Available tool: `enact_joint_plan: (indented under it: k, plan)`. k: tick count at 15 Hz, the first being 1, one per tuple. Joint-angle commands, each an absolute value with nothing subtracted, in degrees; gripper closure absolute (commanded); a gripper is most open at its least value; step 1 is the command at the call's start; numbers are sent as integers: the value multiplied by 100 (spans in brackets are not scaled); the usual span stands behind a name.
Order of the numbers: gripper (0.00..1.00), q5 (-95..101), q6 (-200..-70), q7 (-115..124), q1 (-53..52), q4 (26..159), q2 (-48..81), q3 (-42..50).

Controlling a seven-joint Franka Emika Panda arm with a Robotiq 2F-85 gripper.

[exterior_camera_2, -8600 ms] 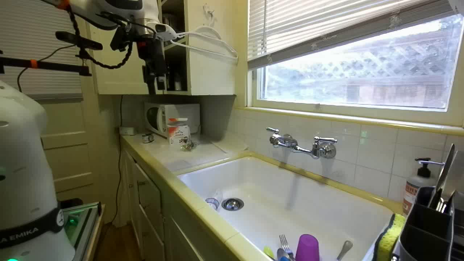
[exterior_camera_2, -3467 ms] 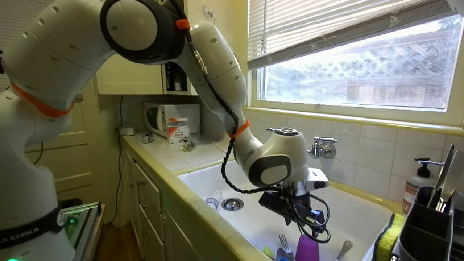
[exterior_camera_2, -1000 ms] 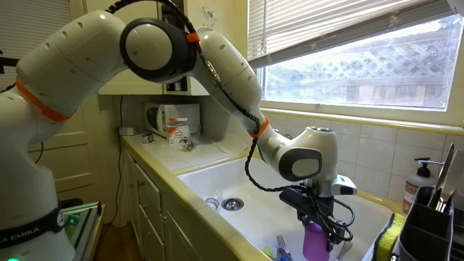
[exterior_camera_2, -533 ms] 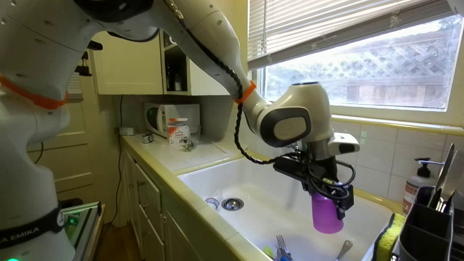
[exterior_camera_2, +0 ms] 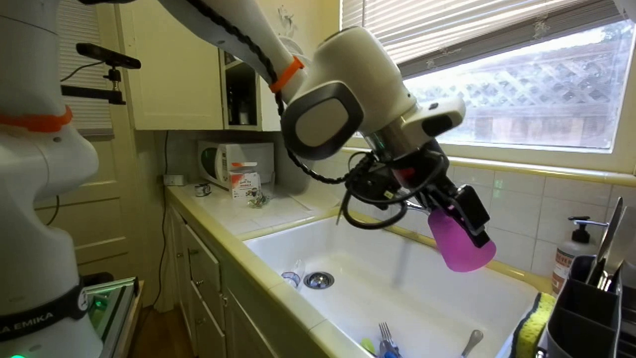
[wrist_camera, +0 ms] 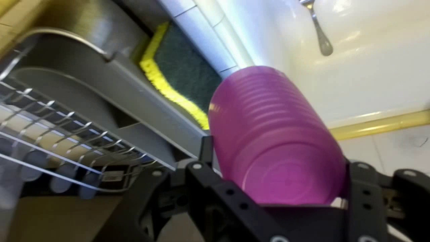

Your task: Put the purple cup on the dishrack.

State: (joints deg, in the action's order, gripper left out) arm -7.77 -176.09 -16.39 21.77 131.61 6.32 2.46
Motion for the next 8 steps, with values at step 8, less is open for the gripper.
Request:
enact_joint_plan:
  k: [8]
  plan:
    - [51, -871, -18001, -330, 2132, 13343, 26, 1048]
